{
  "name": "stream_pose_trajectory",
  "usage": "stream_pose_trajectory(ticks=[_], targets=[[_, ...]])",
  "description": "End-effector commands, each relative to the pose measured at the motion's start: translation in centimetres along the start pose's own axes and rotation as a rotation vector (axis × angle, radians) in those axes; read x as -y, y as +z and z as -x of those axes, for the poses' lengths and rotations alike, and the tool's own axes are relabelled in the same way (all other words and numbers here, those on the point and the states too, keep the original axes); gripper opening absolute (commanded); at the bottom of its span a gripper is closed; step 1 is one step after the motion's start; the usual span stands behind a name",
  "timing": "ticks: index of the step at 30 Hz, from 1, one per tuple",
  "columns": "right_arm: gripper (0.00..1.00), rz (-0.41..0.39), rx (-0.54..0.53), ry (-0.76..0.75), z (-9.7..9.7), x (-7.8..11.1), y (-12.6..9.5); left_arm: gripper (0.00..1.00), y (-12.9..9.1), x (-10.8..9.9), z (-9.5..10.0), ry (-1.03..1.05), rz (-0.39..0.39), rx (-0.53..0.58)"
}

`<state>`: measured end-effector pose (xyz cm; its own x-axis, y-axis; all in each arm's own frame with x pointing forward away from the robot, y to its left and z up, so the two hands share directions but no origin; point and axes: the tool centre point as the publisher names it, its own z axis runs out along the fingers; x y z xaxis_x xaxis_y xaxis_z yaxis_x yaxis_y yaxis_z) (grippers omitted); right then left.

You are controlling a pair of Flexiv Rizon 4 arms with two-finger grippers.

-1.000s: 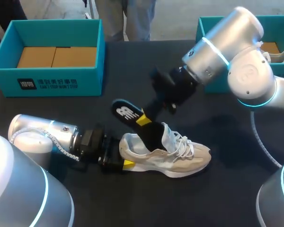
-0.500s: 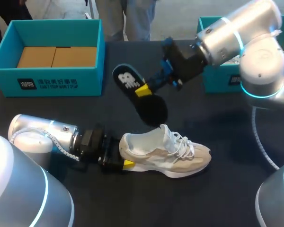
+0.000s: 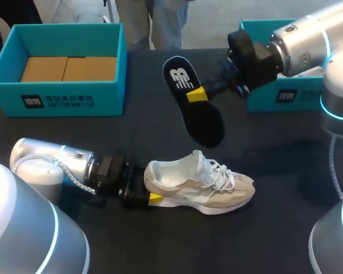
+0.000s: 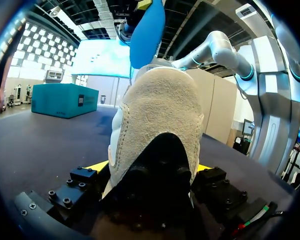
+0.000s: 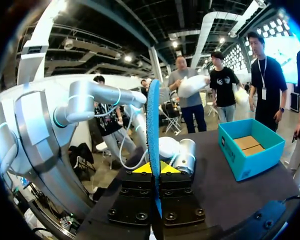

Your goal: Take the shoe out of the shoebox, open the shoe tongue, remove and reinsert the insole, then place the shoe into the shoebox

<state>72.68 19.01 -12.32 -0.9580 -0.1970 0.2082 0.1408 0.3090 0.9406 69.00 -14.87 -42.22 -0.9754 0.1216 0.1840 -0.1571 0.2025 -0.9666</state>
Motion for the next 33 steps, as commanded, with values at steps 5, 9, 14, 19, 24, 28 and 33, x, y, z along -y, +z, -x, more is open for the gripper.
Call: stream_pose_trajectory(ticks=[5, 9, 14, 19, 24, 28, 33], targets=[[0.00, 0.030, 0.002, -0.008, 0.0, -0.4, 0.0, 0.00, 0.1, -0.3, 0.2, -0.001, 0.000, 0.001], [0.00, 0.073, 0.059, -0.008, -0.5, -2.2, -2.2, 0.00, 0.1, -0.3, 0.2, -0.001, 0.000, 0.001], [0.00, 0.130, 0.087, 0.003, -2.0, -3.5, -4.5, 0.00, 0.1, -0.3, 0.2, -0.001, 0.000, 0.001], [0.00, 0.179, 0.099, 0.039, -4.1, -4.5, -6.2, 0.00, 0.1, -0.3, 0.2, -0.001, 0.000, 0.001], [0.00, 0.219, 0.111, 0.061, -6.2, -5.7, -7.5, 0.00, 0.1, -0.3, 0.2, -0.001, 0.000, 0.001], [0.00, 0.219, 0.111, 0.061, -6.2, -5.7, -7.5, 0.00, 0.1, -0.3, 0.2, -0.001, 0.000, 0.001], [0.00, 0.219, 0.111, 0.061, -6.2, -5.7, -7.5, 0.00, 0.1, -0.3, 0.2, -0.001, 0.000, 0.001]])
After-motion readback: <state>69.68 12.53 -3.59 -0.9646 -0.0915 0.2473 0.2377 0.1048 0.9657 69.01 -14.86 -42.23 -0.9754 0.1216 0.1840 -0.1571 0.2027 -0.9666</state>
